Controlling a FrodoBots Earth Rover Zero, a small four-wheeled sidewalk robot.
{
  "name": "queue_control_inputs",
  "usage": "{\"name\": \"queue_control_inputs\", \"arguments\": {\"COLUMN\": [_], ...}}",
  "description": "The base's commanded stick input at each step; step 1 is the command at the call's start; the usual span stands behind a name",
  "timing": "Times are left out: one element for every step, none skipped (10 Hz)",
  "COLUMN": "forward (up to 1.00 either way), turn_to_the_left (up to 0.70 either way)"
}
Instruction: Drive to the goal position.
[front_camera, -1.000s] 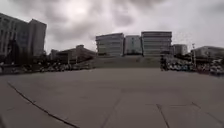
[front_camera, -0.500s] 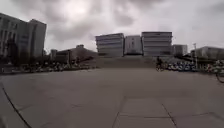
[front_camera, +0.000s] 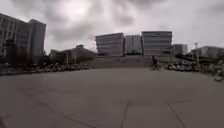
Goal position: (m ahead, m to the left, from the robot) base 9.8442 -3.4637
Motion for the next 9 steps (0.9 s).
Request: {"name": "queue_control_inputs", "arguments": {"forward": [0.7,0.7,0.7,0.7,0.7,0.7,0.7,0.7,0.7], "turn_to_the_left": [-0.21,-0.33,-0.34,0.0,0.0,0.0,0.0,0.0,0.0]}}
